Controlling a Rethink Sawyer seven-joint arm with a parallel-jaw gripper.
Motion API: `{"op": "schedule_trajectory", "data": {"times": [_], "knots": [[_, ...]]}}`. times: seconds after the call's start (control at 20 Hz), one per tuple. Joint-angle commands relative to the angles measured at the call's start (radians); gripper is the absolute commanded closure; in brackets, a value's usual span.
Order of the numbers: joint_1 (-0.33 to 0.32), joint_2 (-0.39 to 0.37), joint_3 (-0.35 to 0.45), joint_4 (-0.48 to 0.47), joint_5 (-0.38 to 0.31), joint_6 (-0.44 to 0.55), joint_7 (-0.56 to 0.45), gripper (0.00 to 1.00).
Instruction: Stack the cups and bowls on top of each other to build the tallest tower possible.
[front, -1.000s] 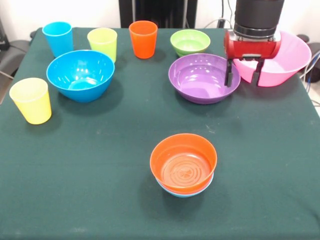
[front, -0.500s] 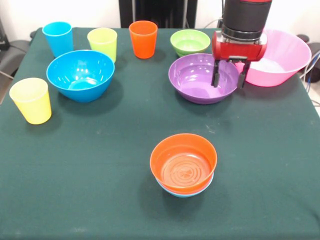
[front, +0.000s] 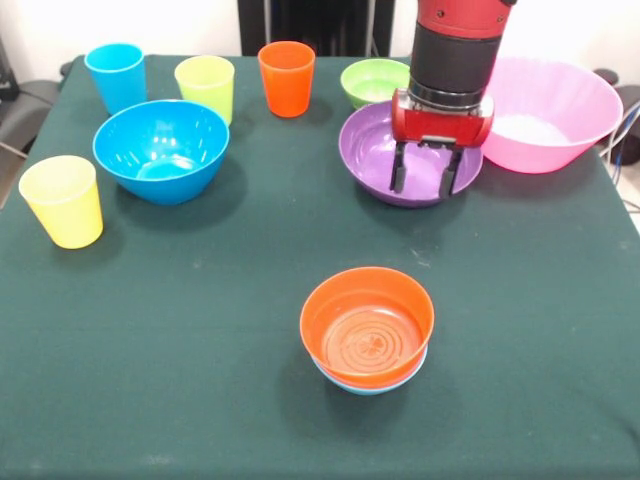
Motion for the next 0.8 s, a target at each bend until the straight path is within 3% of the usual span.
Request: {"op": "schedule_trajectory", "data": {"times": [0.05, 0.8], "knots": [[0.000, 0.076, 0.054, 0.007, -0.005, -0.045, 0.143, 0.00], [0.015, 0.050, 0.059, 0.029, 0.018, -0.018, 0.155, 0.00]]}}
